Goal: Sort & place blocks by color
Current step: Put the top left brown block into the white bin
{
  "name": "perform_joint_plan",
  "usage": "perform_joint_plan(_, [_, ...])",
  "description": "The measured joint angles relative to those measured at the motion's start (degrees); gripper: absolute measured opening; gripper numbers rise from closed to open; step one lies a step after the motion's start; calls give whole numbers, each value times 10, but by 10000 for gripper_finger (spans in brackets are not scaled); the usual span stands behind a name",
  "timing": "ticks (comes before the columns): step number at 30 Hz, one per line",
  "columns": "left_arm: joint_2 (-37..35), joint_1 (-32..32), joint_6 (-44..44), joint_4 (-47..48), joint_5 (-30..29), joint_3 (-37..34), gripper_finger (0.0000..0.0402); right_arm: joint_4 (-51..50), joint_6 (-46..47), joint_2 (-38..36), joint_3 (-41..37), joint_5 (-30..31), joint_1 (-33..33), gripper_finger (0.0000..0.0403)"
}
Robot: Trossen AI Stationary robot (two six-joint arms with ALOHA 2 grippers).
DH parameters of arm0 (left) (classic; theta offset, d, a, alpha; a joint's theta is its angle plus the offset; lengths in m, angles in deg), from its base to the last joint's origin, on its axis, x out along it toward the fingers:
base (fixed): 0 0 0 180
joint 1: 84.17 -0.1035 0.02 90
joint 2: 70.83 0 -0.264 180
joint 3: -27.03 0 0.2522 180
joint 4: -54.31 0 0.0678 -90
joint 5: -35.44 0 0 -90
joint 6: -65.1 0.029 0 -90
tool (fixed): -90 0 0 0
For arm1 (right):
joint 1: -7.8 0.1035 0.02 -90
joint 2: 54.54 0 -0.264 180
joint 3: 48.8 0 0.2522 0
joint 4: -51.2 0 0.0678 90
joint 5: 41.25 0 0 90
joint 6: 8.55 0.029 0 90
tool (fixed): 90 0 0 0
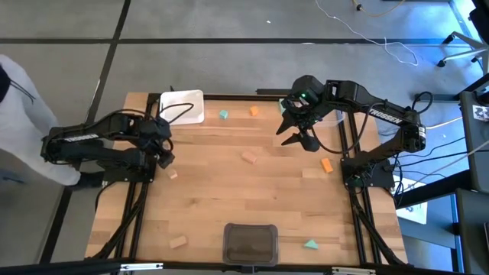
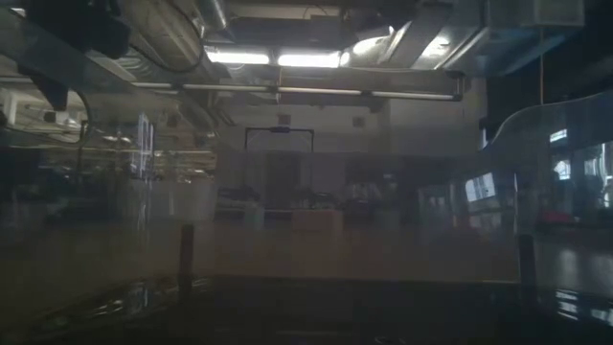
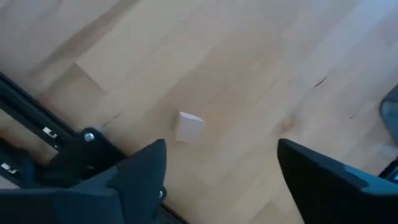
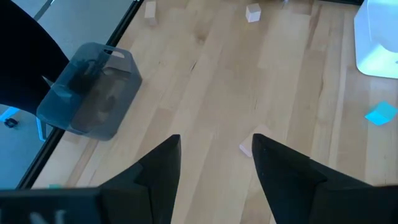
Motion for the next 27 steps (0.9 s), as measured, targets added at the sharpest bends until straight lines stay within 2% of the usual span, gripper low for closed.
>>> perform_joint_plan(4, [-3,4,-50,0,3,0,311,0,0,0,0,0,0,199])
perform_joint_plan(10, [-2,28,-32,-1,-49,0,307,0,0,0,0,0,0,199])
perform_joint_plan(14, [-1,53,-9,-2,-63,0,306,0,0,0,0,0,0,199])
perform_joint_plan(20, [23,111,1,-1,-63,0,306,0,0,0,0,0,0,199])
perform_joint_plan(27, [94,196,1,-2,-65,0,306,0,-1,0,0,0,0,199])
